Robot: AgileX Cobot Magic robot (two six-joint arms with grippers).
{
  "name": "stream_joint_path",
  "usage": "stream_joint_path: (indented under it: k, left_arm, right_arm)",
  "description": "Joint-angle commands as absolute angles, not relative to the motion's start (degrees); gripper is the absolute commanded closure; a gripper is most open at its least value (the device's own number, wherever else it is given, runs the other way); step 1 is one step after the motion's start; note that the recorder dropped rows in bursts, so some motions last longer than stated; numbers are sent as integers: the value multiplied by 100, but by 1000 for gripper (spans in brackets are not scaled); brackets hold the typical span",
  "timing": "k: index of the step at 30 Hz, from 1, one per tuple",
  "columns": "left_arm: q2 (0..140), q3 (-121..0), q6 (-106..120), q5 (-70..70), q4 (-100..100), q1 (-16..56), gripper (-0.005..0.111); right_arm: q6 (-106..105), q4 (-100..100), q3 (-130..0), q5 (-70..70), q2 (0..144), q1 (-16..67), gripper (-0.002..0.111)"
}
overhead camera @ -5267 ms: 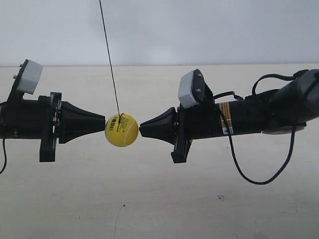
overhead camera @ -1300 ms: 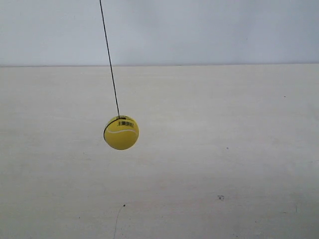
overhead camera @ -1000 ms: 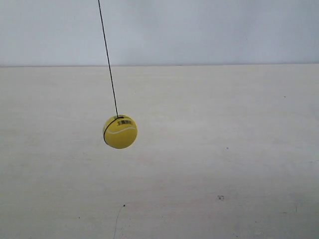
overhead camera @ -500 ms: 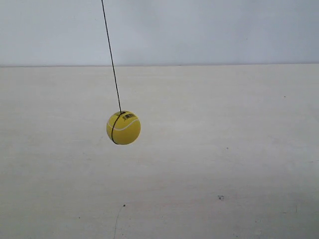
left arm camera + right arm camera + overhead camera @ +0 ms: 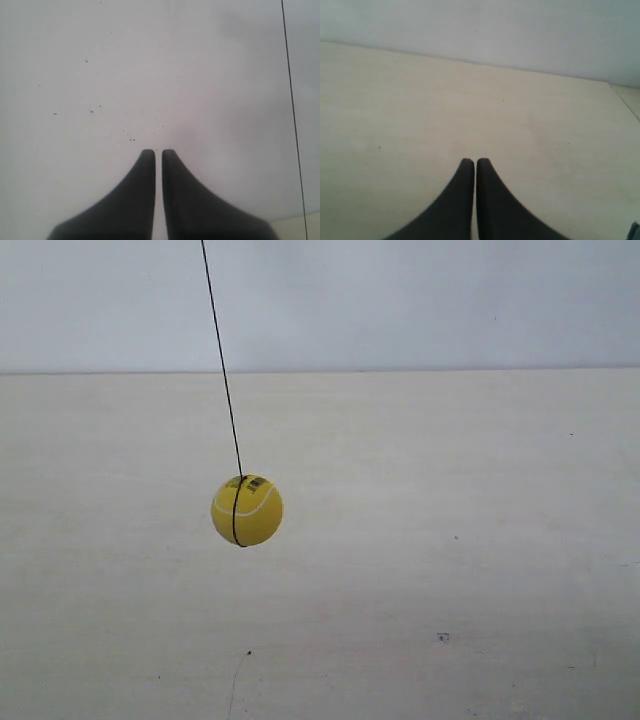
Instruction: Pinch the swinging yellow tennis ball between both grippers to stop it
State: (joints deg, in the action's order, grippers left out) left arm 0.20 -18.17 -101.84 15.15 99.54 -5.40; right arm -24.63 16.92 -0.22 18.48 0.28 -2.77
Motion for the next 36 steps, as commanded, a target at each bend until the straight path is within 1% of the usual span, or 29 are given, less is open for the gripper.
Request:
stream_joint_path:
  k: [1, 29, 34, 36]
  left_arm:
    - [0, -1795, -10238, 1516, 9995, -504, 102]
    - [0, -1795, -10238, 1516, 9995, -504, 102]
    - [0, -1795, -10238, 1471, 9995, -31, 102]
    - [0, -1795, -10238, 1521, 9995, 47, 102]
  right_arm:
    - [-2272, 1541, 0, 2021, 0, -294, 108]
    - [-2220, 1572, 0, 1959, 0, -282, 108]
    - [-2195, 1572, 0, 1959, 0, -282, 108]
    - [-2175, 1572, 0, 1959, 0, -282, 108]
